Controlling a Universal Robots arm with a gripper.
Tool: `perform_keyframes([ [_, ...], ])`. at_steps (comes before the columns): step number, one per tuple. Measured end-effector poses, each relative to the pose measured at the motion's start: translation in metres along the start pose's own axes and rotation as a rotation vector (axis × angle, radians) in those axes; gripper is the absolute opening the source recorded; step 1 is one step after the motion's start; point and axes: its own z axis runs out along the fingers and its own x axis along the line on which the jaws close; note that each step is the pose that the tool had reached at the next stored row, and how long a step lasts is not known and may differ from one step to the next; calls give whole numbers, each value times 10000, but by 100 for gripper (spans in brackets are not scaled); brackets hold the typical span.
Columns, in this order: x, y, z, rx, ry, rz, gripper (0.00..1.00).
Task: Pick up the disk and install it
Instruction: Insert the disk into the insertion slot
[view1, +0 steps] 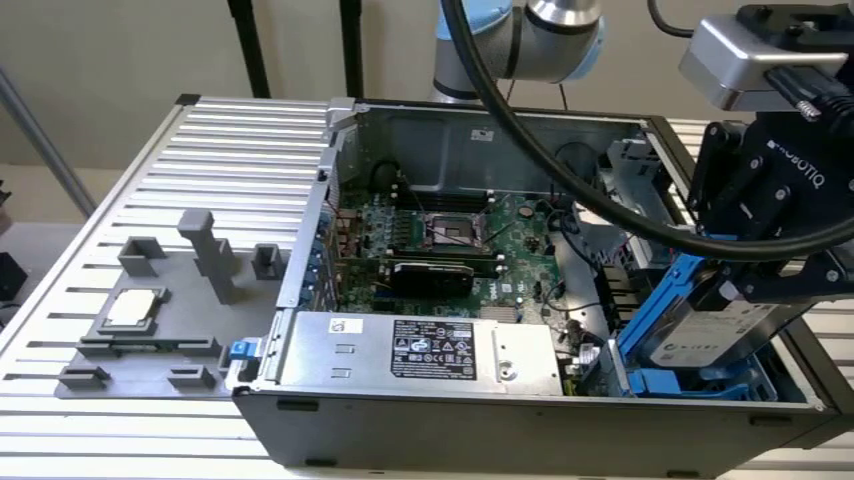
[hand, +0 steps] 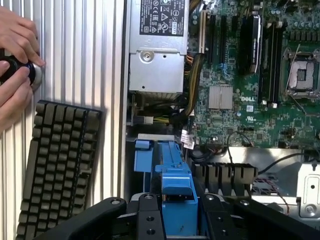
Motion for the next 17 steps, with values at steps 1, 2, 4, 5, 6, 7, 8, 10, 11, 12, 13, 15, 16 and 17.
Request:
perform_keyframes([
  [1,0,0,13,0,0,0,0],
  [2,1,0,27,0,-1,1,0],
  [4,1,-1,55,0,0,0,0],
  [5,1,-1,70,0,-2,0,0],
  [6,1,-2,86,0,-2,0,0],
  [7,1,-2,102,0,0,0,0],
  [8,2,-2,120,0,-1,0,0],
  [10,2,-3,156,0,0,1,0],
  [11,2,-3,174,0,0,1,0],
  [12,2,-4,191,0,0,0,0],
  [13,3,-4,210,0,0,0,0],
  [15,3,-4,246,0,1,1,0],
  [16,3,-4,264,0,1,2,0],
  [17,4,-5,284,0,-2,2,0],
])
